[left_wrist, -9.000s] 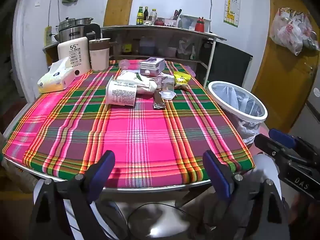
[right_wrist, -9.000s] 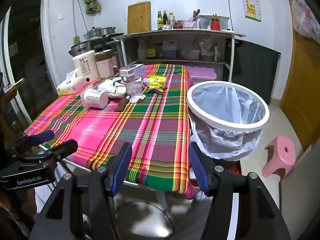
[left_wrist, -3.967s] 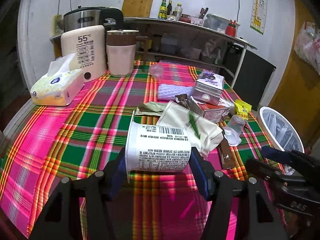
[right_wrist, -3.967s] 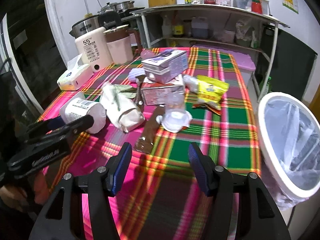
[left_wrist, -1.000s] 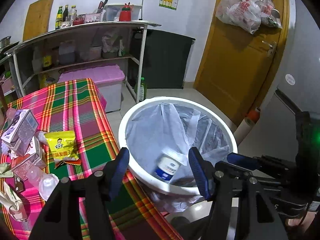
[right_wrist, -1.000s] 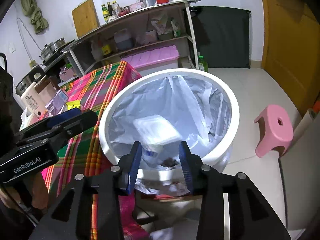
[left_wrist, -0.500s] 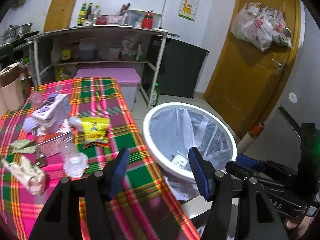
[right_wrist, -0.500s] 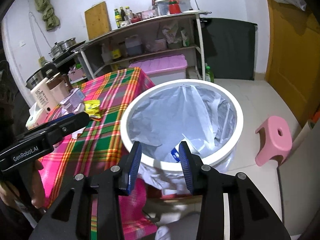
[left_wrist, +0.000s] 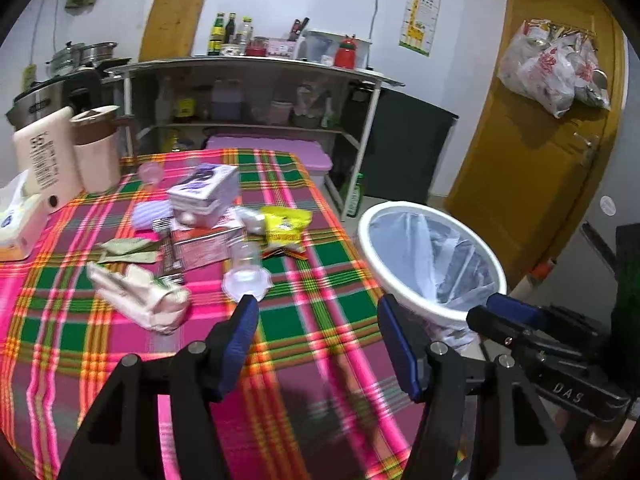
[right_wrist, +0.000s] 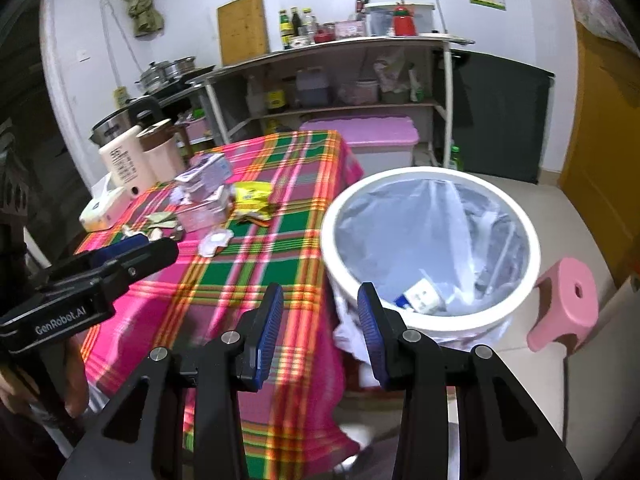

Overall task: Collect trash
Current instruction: 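Move both grippers back over the table toward the remaining trash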

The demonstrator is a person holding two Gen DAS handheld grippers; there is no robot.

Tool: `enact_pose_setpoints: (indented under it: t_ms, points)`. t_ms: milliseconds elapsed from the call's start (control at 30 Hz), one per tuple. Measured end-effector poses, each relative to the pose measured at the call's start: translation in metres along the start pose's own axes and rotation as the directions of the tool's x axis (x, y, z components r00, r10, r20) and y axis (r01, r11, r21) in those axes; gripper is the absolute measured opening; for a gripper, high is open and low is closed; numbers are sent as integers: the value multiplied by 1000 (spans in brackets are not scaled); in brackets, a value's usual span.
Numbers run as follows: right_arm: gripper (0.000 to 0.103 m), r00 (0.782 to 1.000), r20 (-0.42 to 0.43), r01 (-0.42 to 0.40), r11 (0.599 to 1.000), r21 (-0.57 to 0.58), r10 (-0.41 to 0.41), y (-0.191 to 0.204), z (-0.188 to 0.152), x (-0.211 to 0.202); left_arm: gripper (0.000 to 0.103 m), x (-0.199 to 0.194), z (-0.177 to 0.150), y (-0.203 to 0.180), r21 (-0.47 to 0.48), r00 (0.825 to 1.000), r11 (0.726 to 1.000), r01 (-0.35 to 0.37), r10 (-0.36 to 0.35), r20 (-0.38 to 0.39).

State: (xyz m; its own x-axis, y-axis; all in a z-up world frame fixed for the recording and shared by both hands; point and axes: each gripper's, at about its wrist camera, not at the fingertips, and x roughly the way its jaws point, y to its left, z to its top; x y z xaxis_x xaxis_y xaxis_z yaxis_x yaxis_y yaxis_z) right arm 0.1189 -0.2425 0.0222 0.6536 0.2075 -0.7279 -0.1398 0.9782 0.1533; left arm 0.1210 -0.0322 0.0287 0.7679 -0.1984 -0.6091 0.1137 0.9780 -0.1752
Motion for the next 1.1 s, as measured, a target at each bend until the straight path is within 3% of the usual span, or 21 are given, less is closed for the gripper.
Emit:
enact_pose_setpoints:
  t_ms: [567,833,1100]
  points:
    - [40,993,-79,-90,994,-56,85,40,-3,26,64,-18,-22,63,-114,994,987,-109,110,-5]
    - [40,988,-98,-126,989,-83,118,56,6,44,68,-8,-18,102,-206,985,964,-170,168,-31]
    - [40,985,-122,-134,988,-76,125,56,10,62,71,12,-7,130,-346,987,925,-158,147,-57]
